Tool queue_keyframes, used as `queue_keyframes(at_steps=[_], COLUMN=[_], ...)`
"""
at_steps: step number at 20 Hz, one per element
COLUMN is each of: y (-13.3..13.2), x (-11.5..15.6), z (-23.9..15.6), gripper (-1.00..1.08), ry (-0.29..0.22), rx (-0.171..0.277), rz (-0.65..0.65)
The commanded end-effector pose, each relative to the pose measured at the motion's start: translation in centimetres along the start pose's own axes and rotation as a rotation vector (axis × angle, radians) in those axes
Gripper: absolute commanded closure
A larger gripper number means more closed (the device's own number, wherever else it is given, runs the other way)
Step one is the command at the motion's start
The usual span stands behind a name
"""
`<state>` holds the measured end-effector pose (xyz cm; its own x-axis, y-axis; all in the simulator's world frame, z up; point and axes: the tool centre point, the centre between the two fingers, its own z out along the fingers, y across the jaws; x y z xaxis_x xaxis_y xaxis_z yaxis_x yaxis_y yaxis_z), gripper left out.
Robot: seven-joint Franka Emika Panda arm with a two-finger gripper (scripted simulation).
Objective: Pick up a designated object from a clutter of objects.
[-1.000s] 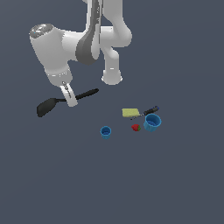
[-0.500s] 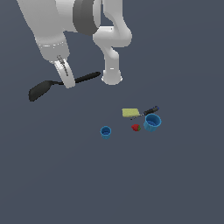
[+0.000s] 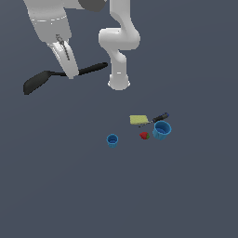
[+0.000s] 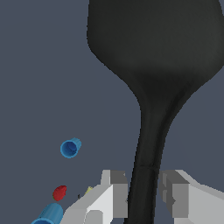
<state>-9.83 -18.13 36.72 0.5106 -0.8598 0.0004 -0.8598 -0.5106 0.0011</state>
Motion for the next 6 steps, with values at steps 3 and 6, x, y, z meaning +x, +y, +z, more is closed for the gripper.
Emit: queue_keyframes(at_steps=[3,6], y=[-0.17,-0.22], x=[-0.12,-0.11], z=[-1.25,-1.43], gripper=[1.08,1.08], ry=[0.000,0.000], rx=[0.001,0.001], rz=[-0.001,-0.001])
